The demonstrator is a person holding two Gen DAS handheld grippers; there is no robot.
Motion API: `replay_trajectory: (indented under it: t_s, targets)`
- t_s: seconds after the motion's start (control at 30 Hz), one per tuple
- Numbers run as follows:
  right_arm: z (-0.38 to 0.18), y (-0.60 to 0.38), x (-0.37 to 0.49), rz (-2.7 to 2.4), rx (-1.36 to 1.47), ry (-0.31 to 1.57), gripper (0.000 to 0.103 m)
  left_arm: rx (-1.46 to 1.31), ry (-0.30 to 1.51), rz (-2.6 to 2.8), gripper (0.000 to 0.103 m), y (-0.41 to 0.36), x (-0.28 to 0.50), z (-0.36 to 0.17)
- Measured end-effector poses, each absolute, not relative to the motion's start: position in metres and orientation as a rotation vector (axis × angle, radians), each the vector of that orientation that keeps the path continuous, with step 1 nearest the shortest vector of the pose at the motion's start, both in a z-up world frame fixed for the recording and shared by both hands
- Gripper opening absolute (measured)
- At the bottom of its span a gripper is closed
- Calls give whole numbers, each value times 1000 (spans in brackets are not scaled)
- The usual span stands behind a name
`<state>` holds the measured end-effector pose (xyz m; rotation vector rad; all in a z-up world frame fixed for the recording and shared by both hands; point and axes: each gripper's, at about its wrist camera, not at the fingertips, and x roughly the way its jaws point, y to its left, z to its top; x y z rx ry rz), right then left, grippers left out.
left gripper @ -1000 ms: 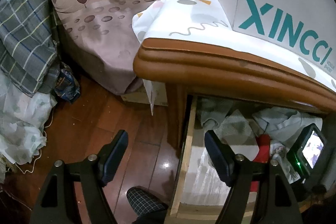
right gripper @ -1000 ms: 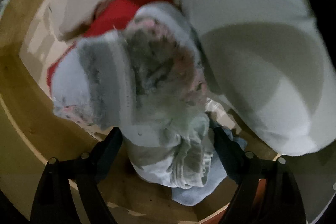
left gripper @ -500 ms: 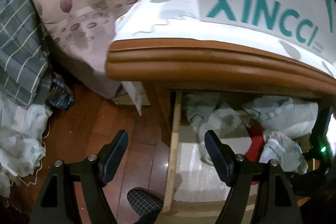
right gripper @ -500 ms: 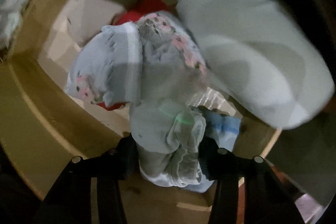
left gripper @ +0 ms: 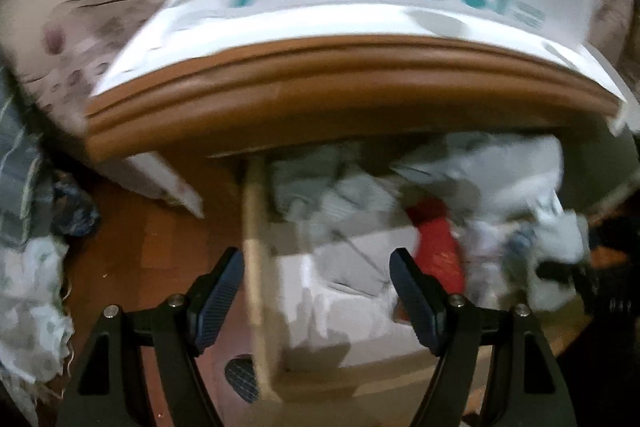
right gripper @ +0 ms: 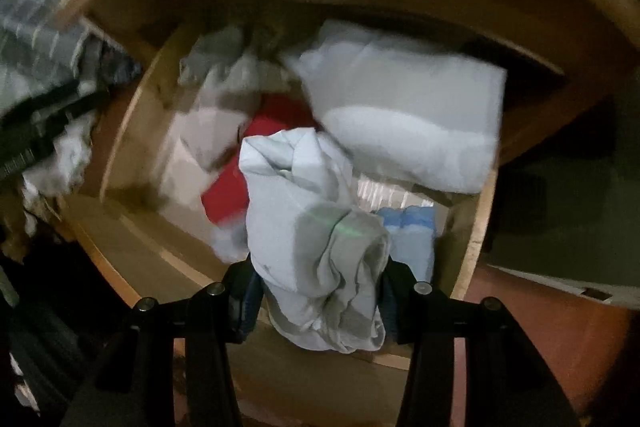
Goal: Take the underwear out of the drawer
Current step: 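Grasp the pale grey underwear with the right tool and lift it from the drawer, then reach the left tool into the drawer and grasp white floral underwear while right holds grey underwear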
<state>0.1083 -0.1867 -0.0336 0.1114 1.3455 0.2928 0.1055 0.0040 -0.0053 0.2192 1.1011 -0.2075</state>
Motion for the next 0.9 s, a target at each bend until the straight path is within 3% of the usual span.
replay_trajectory:
  t_s: [0.43,0.7,0.9]
  targets:
    - [-5,-239,81,206,391,1157,45,213,1365,-419,77,-93,115,-48]
    - [7,-245,71,166,375,1106,45,212,1526,-355,77,-114,130,-93]
    - [13,-256,67,146,398,1085,45,244,1594,-354,57,-131,138,-111]
